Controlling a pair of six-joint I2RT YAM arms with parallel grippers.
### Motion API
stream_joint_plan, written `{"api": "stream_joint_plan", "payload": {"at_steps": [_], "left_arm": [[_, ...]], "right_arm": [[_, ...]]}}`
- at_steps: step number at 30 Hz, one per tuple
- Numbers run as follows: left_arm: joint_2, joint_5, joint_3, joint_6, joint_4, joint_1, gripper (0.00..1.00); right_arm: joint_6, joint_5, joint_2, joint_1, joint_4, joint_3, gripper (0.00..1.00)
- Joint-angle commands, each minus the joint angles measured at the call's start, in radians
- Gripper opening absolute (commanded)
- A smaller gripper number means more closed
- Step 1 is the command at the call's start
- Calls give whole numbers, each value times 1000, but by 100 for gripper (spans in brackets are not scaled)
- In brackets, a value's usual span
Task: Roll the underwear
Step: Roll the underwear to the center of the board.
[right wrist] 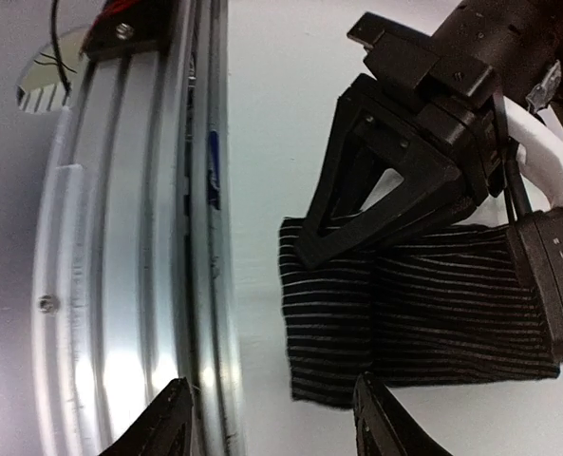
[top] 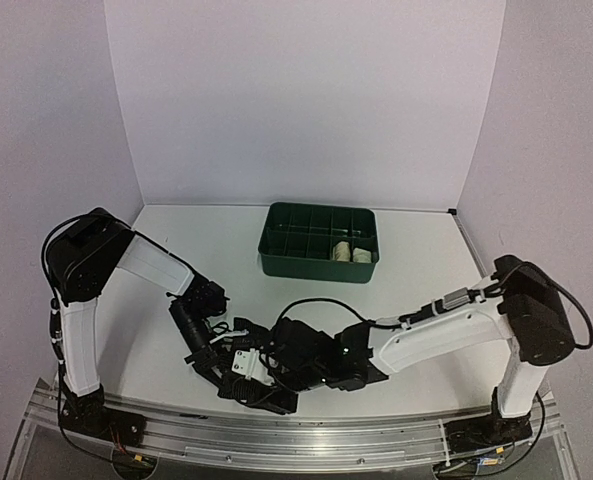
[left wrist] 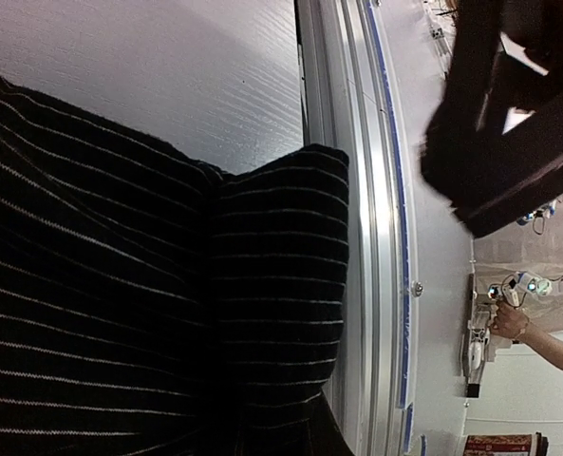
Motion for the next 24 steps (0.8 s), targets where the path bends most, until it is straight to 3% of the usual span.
{"api": "stream_joint_plan", "payload": {"at_steps": [1,4,6,14,16,20,24], "left_arm": [[36,-115,21,6,53,8,0],[29,-112,18,2,60,8,0],[31,-111,19,0,63,9,0],[15,-98,15,-5,68,12,0],[-35,-64,17,6,63,27,8],[-206,34,-23,56,92,105,39],[-378,-13,-125,83,181,129,49]], "right_arm": [[-110,66,115,-24,21,107,56],[-90,59,161,-24,-1,131,55],[-61,54,185,-24,-48,145,50],[36,21,201,-25,-64,136,2],[87,-33,201,-36,-71,121,0],[234,-170,217,-69,-96,100,0],[335,-258,263,-97,-133,118,0]]}}
